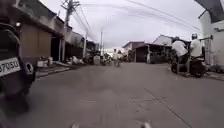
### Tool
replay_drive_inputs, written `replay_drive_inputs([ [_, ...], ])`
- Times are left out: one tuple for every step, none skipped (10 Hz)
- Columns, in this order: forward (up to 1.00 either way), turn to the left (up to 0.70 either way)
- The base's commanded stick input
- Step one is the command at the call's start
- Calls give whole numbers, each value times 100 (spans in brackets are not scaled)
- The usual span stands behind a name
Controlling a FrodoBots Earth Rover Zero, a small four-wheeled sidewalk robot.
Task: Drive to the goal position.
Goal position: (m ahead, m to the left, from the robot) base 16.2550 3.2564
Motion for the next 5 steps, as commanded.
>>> replay_drive_inputs([
  [70, 0],
  [70, 0],
  [70, 0],
  [70, 0],
  [70, 0],
])
